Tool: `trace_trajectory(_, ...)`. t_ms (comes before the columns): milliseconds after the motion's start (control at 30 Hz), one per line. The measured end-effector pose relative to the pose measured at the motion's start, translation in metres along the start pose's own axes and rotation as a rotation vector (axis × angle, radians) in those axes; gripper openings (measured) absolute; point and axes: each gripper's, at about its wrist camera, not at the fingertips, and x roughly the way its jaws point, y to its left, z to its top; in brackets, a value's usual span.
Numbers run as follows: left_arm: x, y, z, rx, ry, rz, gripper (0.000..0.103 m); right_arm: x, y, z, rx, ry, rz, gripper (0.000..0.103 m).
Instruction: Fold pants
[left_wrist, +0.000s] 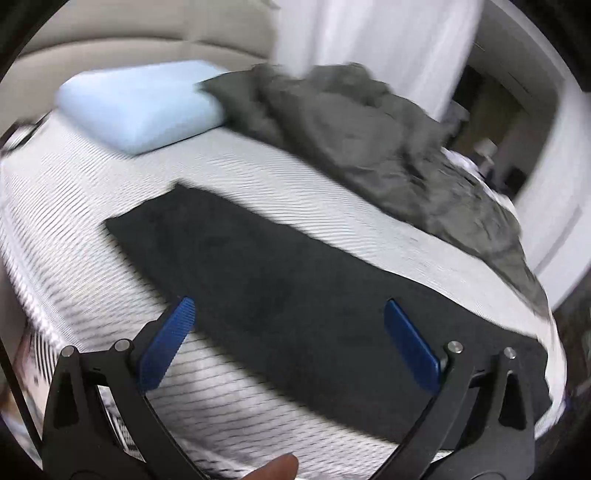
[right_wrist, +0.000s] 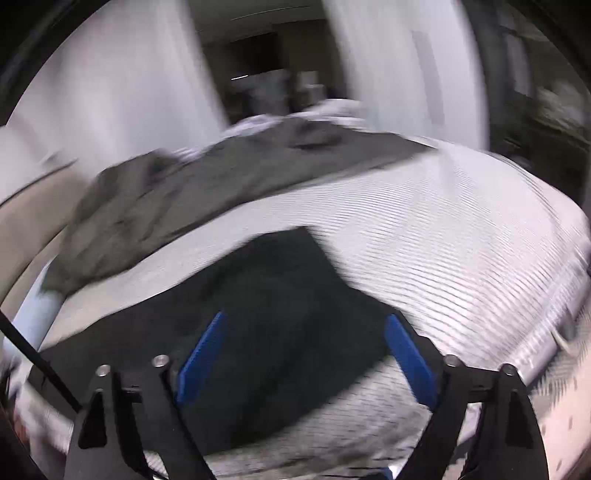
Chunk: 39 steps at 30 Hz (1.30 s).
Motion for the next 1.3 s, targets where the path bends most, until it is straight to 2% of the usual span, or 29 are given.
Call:
trace_trajectory(133,0.034,-0.065,0.002,0.134,0.042,-0.054,0.102,0.04,0.064,0.011,-0.171,0.083,0.096,0.095)
trace_trajectory(267,0.071,-0.136,-0.006,0.247,0.109,-0.166,0.102,0.093,0.118,0.008,-0.269,0.193,0.154,0.095)
trace_trajectory(333,0.094,-0.166,-0.015,0.333,0.174,-0.228,0.102,0.119,0.146,0.002,-0.338,0.224,0.205,0.095)
trace_trajectory(400,0.118,-0.181,-0.026,0.37,0.272,-0.232,0.102,0.14,0.16,-0.008,-0.392,0.275,0.222,0.095)
trace_trajectory(433,0.122,-0.182,-0.03,0.372,0.294,-0.236,0.102,0.151,0.167,-0.017,-0.429,0.323,0.226,0.095)
trace_trajectory(467,0.128,-0.183,-0.035,0.379,0.318,-0.237,0.102,0.158,0.171,-0.025,-0.477,0.351,0.202,0.095)
trace_trajectory(567,0.142,-0.177,-0.048,0.408,0.365,-0.166,0.102,0.16,0.164,-0.031,-0.571,0.337,0.098,0.095)
trace_trajectory(633,0.148,-0.167,-0.05,0.368,0.377,-0.149,0.102,0.162,0.149,-0.023,-0.561,0.322,0.014,0.097)
trace_trajectory(700,0.145,-0.157,-0.048,0.333,0.368,-0.172,0.102,0.166,0.126,-0.016,-0.551,0.306,-0.138,0.097)
trace_trajectory(800,0.148,-0.155,-0.046,0.336,0.359,-0.147,0.102,0.168,0.097,-0.005,-0.489,0.294,-0.246,0.097)
trace_trajectory(867,0.147,-0.153,-0.045,0.338,0.353,-0.127,0.102,0.169,0.092,0.001,-0.461,0.302,-0.225,0.097)
trace_trajectory(933,0.146,-0.151,-0.043,0.333,0.35,-0.119,0.102,0.165,0.102,0.0,-0.48,0.292,-0.263,0.097)
trace_trajectory(967,0.144,-0.15,-0.041,0.332,0.346,-0.118,0.102,0.165,0.108,0.001,-0.493,0.281,-0.25,0.097)
trace_trajectory(1000,0.147,-0.147,-0.037,0.331,0.341,-0.112,0.102,0.163,0.117,0.0,-0.507,0.273,-0.201,0.097)
trace_trajectory(1033,0.152,-0.145,-0.032,0.327,0.337,-0.104,0.102,0.162,0.131,0.002,-0.524,0.267,-0.106,0.097)
trace_trajectory(1133,0.149,-0.133,-0.023,0.307,0.323,-0.071,0.102,0.161,0.18,0.001,-0.618,0.278,0.072,0.097)
trace_trajectory(1300,0.155,-0.119,-0.013,0.258,0.326,-0.072,0.102,0.183,0.264,0.011,-0.781,0.305,0.282,0.095)
